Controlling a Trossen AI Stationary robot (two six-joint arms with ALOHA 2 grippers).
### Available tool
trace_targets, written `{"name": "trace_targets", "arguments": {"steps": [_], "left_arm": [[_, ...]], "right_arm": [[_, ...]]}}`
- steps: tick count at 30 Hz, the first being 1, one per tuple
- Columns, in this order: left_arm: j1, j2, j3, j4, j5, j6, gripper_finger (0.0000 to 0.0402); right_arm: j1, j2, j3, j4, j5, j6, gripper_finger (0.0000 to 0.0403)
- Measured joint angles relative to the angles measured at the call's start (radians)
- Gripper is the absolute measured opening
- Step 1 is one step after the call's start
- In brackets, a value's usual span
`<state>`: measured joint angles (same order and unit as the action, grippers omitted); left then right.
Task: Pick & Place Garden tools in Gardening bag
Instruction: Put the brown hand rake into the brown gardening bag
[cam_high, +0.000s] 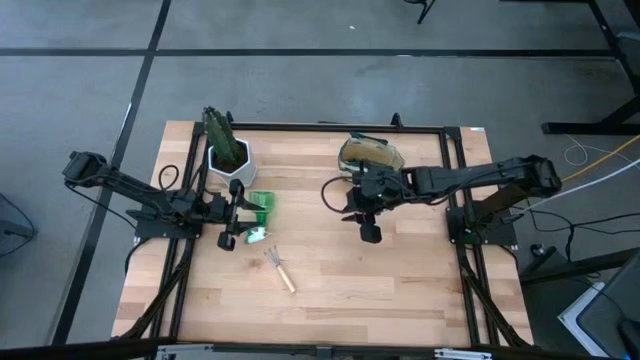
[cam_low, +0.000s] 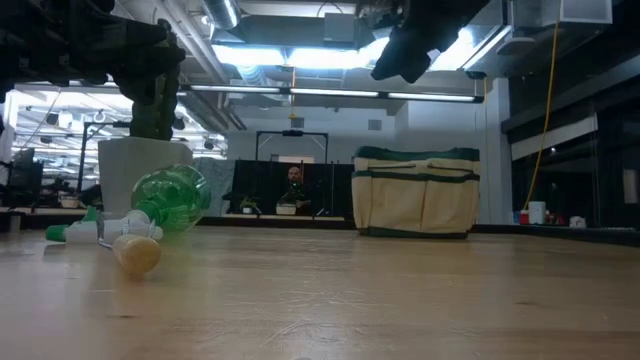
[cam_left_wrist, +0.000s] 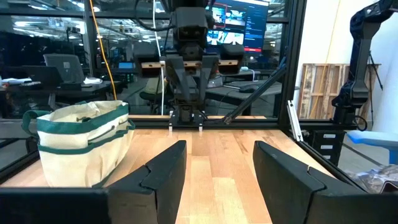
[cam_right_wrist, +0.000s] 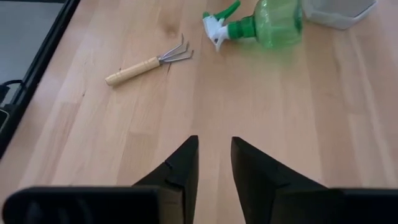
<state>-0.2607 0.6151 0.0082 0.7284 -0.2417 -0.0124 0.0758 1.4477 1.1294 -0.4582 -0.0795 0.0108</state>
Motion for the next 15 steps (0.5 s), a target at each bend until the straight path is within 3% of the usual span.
{"name": "trace_targets", "arguments": {"steps": [15], "left_arm": [[0.000,0.000,0.000,0.000,0.000,0.000,0.0182]], "right_arm": [[0.105,0.085,0.000,0.097,0.064,0.063,0.0081]]}}
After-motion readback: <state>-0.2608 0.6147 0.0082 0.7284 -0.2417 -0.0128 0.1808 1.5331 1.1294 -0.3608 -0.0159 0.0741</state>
